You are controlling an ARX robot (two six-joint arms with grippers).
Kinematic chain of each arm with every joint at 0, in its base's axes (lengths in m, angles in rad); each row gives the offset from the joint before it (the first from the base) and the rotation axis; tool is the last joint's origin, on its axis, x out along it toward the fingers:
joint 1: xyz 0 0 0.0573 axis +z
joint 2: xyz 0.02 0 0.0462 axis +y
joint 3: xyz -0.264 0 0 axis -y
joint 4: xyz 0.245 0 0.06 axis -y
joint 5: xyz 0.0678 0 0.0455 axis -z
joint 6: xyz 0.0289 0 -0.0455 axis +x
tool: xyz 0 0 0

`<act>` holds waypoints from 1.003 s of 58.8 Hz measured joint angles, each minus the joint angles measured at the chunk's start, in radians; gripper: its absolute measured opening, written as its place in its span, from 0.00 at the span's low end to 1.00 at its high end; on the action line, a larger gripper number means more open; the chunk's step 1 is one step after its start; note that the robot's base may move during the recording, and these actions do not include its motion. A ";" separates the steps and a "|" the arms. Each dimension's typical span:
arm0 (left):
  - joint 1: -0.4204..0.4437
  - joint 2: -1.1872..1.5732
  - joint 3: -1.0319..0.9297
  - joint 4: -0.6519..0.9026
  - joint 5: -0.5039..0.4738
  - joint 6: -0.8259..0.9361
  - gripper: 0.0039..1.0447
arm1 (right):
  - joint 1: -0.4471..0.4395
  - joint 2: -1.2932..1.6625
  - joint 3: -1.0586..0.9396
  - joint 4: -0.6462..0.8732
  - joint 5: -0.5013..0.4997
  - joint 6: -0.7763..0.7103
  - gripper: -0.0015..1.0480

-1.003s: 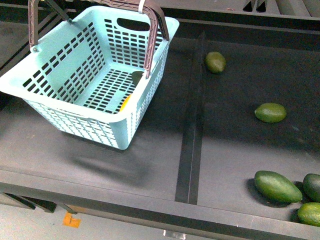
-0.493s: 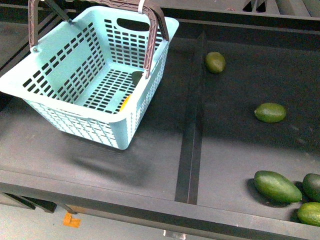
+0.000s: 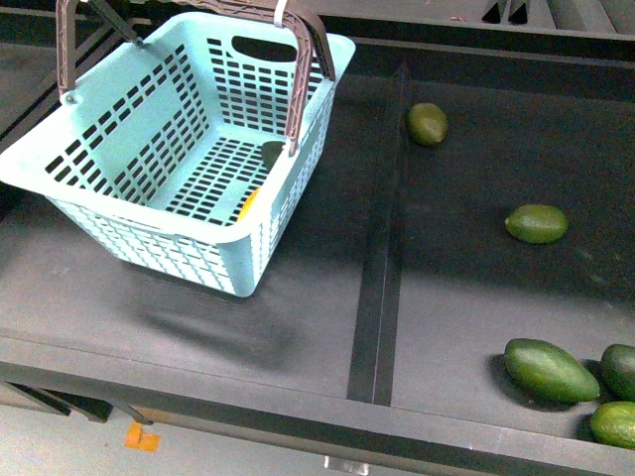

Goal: Pick mango and avocado into basket

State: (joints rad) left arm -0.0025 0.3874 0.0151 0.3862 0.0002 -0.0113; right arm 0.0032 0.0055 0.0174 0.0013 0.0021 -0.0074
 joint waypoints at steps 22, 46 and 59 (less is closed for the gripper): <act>0.000 -0.183 0.000 -0.182 0.000 0.000 0.02 | 0.000 0.000 0.000 0.000 0.000 0.000 0.92; 0.000 -0.381 0.000 -0.385 0.000 0.000 0.02 | 0.000 0.000 0.000 0.000 0.000 0.000 0.92; 0.000 -0.381 0.000 -0.385 0.000 0.000 0.02 | 0.000 0.000 0.000 0.000 0.000 0.000 0.92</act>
State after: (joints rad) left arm -0.0025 0.0063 0.0154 0.0013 -0.0002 -0.0113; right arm 0.0032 0.0051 0.0174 0.0013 0.0021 -0.0074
